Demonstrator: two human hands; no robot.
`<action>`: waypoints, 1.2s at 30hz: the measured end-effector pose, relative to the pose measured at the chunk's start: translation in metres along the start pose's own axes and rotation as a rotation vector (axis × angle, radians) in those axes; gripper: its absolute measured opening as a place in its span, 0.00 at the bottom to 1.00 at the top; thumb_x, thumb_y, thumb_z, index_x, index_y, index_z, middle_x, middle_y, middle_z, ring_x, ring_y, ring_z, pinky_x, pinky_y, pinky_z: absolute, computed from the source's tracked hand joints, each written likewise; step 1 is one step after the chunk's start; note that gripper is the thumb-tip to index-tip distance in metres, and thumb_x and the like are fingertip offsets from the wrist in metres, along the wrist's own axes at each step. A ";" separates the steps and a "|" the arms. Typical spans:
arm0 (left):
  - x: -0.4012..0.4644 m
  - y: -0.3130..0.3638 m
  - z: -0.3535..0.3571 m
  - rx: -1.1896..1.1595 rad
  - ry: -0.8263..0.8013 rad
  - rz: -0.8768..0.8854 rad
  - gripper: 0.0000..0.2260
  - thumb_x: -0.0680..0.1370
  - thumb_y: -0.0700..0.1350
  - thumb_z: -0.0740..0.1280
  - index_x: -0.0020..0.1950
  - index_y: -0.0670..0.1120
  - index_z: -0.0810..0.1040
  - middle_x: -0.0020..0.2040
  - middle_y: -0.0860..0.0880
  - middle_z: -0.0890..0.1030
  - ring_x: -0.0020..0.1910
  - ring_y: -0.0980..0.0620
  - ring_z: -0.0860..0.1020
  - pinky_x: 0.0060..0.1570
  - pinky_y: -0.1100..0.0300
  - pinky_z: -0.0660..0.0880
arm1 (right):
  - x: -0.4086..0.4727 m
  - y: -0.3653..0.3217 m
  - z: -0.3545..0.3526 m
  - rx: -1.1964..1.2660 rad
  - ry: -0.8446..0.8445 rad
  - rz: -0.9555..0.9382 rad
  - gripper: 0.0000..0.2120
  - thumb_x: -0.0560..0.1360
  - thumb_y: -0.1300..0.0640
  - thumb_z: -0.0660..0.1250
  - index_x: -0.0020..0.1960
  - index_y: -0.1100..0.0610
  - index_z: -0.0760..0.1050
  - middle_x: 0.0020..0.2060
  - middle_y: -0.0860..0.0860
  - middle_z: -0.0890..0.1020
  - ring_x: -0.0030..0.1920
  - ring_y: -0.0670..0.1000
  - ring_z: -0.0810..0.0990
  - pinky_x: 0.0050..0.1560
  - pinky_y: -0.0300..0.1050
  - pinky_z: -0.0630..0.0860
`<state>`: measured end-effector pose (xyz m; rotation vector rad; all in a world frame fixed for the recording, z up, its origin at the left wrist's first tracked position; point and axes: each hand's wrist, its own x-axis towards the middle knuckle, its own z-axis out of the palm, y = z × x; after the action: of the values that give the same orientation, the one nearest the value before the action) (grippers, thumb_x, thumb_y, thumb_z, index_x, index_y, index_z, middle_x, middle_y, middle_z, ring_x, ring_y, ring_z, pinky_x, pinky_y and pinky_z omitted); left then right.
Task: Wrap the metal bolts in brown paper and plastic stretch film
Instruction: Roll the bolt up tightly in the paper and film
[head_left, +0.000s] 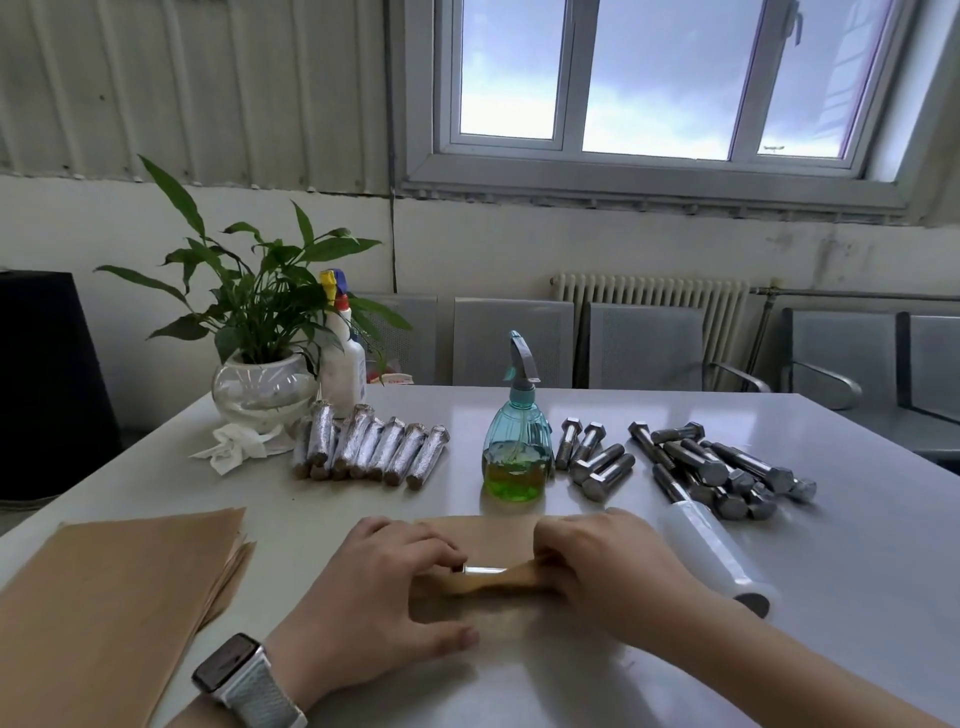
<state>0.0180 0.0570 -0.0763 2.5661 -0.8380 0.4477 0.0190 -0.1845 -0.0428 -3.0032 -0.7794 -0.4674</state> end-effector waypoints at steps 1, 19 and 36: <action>0.002 0.000 0.001 0.017 0.026 -0.003 0.26 0.64 0.73 0.65 0.53 0.59 0.80 0.54 0.68 0.77 0.55 0.70 0.72 0.62 0.64 0.59 | 0.004 0.001 0.001 0.007 0.000 0.018 0.08 0.78 0.50 0.59 0.54 0.48 0.73 0.50 0.47 0.81 0.50 0.53 0.78 0.43 0.45 0.60; 0.031 0.021 0.012 0.241 0.145 -0.110 0.06 0.68 0.54 0.64 0.35 0.53 0.72 0.34 0.55 0.79 0.31 0.55 0.72 0.43 0.62 0.65 | 0.002 -0.002 0.021 0.046 0.214 0.158 0.16 0.69 0.45 0.70 0.54 0.44 0.71 0.51 0.44 0.78 0.54 0.50 0.76 0.57 0.49 0.64; 0.028 0.021 0.015 0.442 0.163 0.043 0.08 0.71 0.54 0.65 0.35 0.55 0.82 0.37 0.59 0.79 0.36 0.57 0.77 0.45 0.57 0.64 | 0.000 0.002 0.034 0.246 0.130 0.094 0.08 0.74 0.47 0.67 0.51 0.47 0.80 0.49 0.44 0.81 0.52 0.48 0.77 0.46 0.41 0.67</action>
<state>0.0296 0.0211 -0.0720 2.8557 -0.8092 0.9332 0.0300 -0.1837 -0.0755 -2.7370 -0.6314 -0.5158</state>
